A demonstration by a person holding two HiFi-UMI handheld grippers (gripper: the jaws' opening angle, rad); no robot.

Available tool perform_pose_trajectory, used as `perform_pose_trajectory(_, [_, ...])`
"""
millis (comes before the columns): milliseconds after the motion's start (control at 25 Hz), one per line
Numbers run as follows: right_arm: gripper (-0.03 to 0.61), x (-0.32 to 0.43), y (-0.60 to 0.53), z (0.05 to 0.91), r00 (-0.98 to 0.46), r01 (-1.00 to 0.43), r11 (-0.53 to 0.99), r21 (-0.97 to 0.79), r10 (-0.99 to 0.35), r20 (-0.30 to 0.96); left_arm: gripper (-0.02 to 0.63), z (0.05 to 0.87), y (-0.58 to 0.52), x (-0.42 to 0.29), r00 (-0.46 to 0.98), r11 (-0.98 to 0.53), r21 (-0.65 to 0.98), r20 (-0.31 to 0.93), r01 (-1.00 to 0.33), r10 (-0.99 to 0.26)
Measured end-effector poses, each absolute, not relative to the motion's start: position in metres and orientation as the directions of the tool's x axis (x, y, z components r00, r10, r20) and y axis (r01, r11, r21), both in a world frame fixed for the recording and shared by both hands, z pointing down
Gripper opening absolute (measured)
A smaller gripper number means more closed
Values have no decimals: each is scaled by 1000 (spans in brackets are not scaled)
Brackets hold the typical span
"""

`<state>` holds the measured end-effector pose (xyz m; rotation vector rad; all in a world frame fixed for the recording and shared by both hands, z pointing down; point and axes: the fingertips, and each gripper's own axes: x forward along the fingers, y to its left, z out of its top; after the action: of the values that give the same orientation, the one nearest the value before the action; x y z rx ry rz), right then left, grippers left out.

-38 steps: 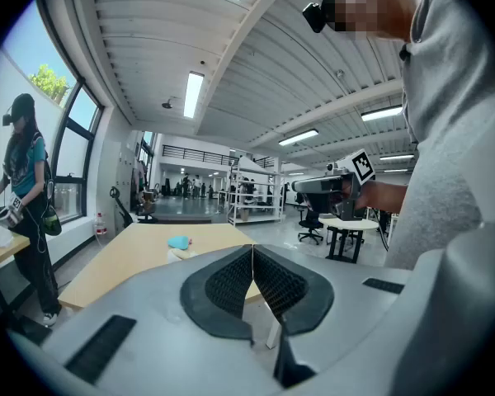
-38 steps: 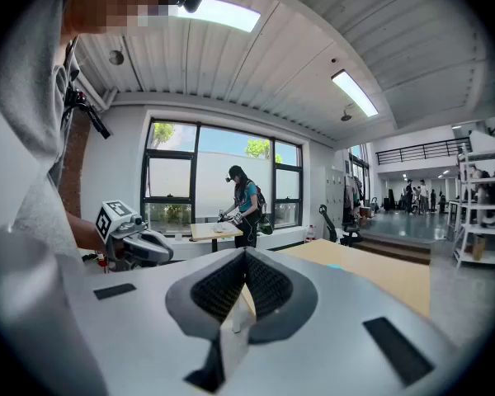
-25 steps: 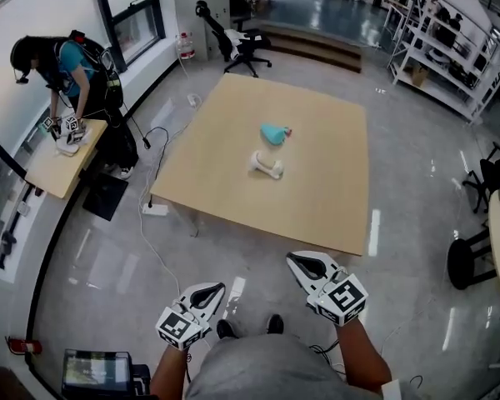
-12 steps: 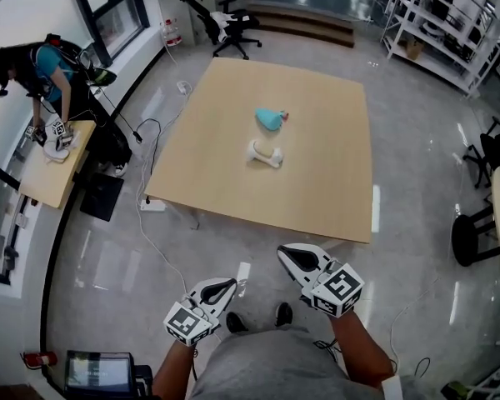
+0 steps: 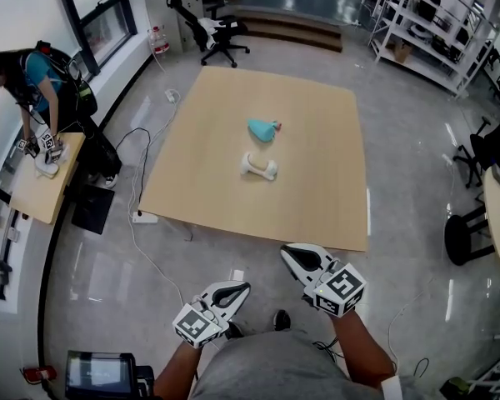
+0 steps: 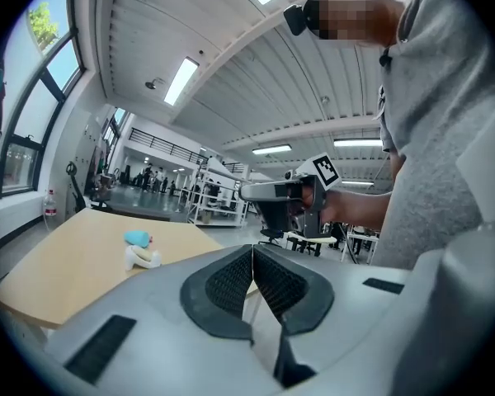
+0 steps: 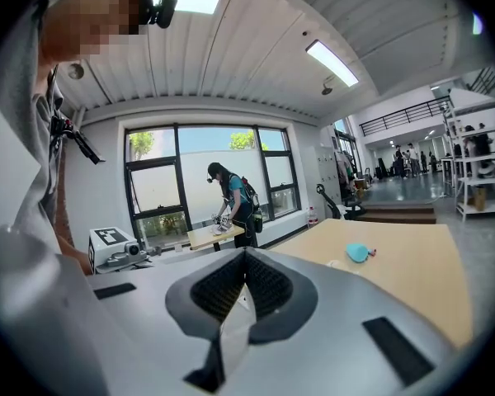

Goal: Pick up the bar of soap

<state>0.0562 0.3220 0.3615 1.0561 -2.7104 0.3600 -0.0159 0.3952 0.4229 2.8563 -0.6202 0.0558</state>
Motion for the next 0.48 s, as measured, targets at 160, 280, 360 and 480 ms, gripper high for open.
perform_pose_trajectory(160, [7, 36, 307, 355, -719, -687, 716, -128, -643, 264, 6, 425, 384, -41, 909, -885, 210, 70, -415, -410])
perform_pose_trajectory(280, [8, 21, 303, 347, -734, -672, 732, -111, -637, 237, 6, 429, 378, -61, 906, -882, 209, 71, -423, -418])
perform_pose_trajectory(360, [7, 16, 298, 349, -751, -652, 749, -118, -616, 237, 6, 435, 370, -70, 896, -876, 191, 102, -444, -432])
perform_pose_trajectory(480, [8, 17, 277, 360, -779, -617, 777, -126, -579, 240, 6, 440, 348, -86, 860, -839, 192, 117, -509, -496])
